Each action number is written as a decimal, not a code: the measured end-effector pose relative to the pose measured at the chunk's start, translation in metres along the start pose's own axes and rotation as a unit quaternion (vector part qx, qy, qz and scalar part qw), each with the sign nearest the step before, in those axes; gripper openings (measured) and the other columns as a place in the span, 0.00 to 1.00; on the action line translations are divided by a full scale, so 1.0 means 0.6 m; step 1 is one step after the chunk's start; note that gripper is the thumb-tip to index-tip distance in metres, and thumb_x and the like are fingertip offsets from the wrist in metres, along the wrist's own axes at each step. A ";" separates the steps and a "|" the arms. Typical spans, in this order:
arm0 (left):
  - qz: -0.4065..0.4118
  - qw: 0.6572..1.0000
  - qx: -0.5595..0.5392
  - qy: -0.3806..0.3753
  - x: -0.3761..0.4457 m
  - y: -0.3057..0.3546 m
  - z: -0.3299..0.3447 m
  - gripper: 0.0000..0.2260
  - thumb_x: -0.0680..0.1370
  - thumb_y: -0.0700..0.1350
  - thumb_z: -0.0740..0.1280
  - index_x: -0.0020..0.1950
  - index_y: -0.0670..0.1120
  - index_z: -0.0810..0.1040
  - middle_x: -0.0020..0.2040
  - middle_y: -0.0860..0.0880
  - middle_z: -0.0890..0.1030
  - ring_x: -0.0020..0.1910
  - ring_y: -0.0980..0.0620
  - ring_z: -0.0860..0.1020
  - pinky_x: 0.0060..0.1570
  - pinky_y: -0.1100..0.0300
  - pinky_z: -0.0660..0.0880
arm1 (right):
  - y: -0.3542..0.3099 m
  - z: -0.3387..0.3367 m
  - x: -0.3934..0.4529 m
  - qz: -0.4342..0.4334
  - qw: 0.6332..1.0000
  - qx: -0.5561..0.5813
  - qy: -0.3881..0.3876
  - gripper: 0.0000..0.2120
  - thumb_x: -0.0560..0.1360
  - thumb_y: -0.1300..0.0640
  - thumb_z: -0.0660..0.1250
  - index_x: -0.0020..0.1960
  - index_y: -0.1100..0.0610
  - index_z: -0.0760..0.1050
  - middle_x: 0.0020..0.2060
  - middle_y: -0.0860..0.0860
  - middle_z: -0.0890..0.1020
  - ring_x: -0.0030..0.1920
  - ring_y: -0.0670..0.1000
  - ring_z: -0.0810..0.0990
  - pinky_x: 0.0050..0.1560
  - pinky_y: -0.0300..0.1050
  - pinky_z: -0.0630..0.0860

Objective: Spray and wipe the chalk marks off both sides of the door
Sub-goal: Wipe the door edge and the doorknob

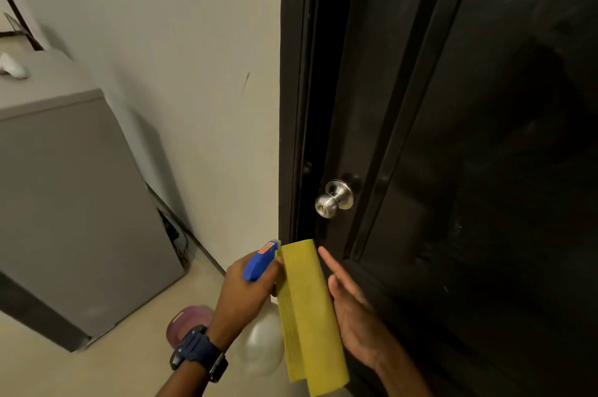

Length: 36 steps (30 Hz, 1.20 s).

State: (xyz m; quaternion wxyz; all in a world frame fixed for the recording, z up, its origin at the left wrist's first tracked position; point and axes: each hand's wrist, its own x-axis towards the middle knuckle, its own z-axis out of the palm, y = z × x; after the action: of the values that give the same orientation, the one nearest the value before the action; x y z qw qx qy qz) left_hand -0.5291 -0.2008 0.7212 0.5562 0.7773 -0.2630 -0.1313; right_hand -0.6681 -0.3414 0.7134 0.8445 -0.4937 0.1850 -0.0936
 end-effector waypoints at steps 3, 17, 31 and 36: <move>-0.002 0.999 -0.034 0.003 0.004 0.001 -0.010 0.12 0.81 0.45 0.68 0.38 0.44 0.75 0.28 0.49 0.76 0.28 0.57 0.74 0.32 0.66 0.72 | 0.019 0.005 0.012 -0.019 0.999 -0.028 0.008 0.36 0.69 0.50 0.79 0.73 0.43 0.68 0.66 0.53 0.80 0.65 0.57 0.79 0.63 0.58 0.78; 0.063 0.996 -0.063 -0.004 0.012 -0.023 -0.030 0.29 0.71 0.63 0.63 0.50 0.36 0.79 0.33 0.48 0.74 0.31 0.59 0.71 0.34 0.67 0.71 | 0.030 0.037 0.041 0.036 0.997 -0.058 0.035 0.23 0.77 0.52 0.70 0.70 0.57 0.73 0.61 0.55 0.83 0.62 0.56 0.82 0.64 0.58 0.78; 0.033 0.997 -0.067 -0.021 0.025 -0.048 -0.031 0.11 0.78 0.49 0.72 0.42 0.45 0.75 0.30 0.57 0.72 0.30 0.60 0.71 0.31 0.69 0.69 | 0.021 0.079 0.083 -0.031 0.970 -0.219 0.099 0.17 0.71 0.59 0.78 0.55 0.48 0.77 0.49 0.47 0.84 0.46 0.44 0.85 0.41 0.37 0.80; 0.053 0.997 -0.053 -0.028 0.045 -0.059 -0.034 0.12 0.79 0.41 0.71 0.38 0.48 0.73 0.28 0.59 0.73 0.29 0.59 0.71 0.30 0.71 0.67 | 0.024 0.083 0.088 -0.038 0.965 -0.236 0.109 0.18 0.71 0.56 0.79 0.56 0.48 0.75 0.50 0.47 0.84 0.48 0.44 0.84 0.41 0.36 0.80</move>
State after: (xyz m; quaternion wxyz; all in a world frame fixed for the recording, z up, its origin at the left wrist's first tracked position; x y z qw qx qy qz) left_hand -0.4873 -0.1908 0.6976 0.5948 0.7281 -0.3118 -0.1374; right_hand -0.6002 -0.3125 0.7116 0.6747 -0.6727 0.2736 -0.1322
